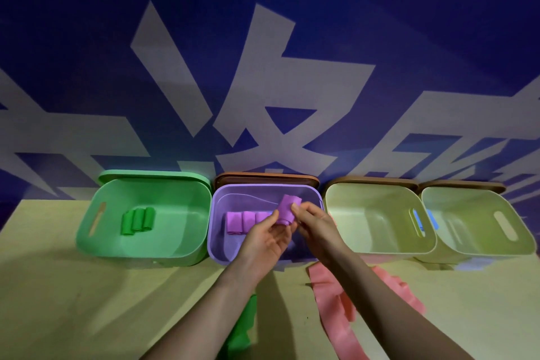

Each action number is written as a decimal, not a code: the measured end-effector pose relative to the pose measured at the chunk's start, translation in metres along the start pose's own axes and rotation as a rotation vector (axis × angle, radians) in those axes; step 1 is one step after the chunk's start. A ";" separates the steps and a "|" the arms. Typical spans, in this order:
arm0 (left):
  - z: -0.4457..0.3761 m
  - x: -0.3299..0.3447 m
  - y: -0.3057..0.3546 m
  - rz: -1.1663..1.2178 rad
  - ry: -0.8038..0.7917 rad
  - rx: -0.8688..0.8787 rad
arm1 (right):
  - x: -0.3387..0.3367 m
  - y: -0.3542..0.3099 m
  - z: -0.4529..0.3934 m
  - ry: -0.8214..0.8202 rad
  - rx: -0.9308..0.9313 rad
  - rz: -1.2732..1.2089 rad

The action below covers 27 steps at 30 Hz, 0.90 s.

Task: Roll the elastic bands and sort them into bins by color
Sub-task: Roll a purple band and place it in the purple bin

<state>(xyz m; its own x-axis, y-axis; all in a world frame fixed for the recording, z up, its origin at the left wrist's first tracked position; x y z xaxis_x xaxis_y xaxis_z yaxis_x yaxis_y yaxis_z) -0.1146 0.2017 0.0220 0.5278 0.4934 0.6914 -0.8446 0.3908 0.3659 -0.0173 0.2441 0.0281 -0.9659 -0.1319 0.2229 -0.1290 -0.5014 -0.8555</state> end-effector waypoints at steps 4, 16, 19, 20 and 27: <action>-0.018 -0.016 0.012 -0.283 0.010 -0.010 | -0.004 0.018 -0.014 0.007 0.055 -0.027; -0.004 -0.035 0.130 -1.673 0.296 1.070 | -0.038 0.070 -0.100 0.365 0.325 0.703; -0.019 -0.054 0.124 -1.738 0.310 0.936 | -0.038 0.073 -0.111 0.352 0.360 0.718; -0.023 -0.059 0.121 -1.738 0.302 0.911 | -0.039 0.074 -0.112 0.342 0.377 0.701; -0.027 -0.061 0.115 -1.756 0.308 0.926 | -0.039 0.075 -0.119 0.297 0.385 0.794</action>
<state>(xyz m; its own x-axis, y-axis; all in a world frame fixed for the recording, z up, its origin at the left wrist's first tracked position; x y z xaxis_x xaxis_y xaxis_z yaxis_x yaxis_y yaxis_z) -0.2415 0.2376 0.0046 0.5835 0.2239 -0.7806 0.7804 0.1114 0.6153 -0.0159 0.3133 -0.1009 -0.7636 -0.3606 -0.5356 0.6266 -0.6138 -0.4801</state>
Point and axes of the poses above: each hand's wrist, its own z-axis away from the middle knuckle, its own x-axis out of the palm, y = z × x, the point moved 7 cm from there along -z, towards the middle knuckle, and after that the axes turned 5 degrees about x, right-handed, at the moved point
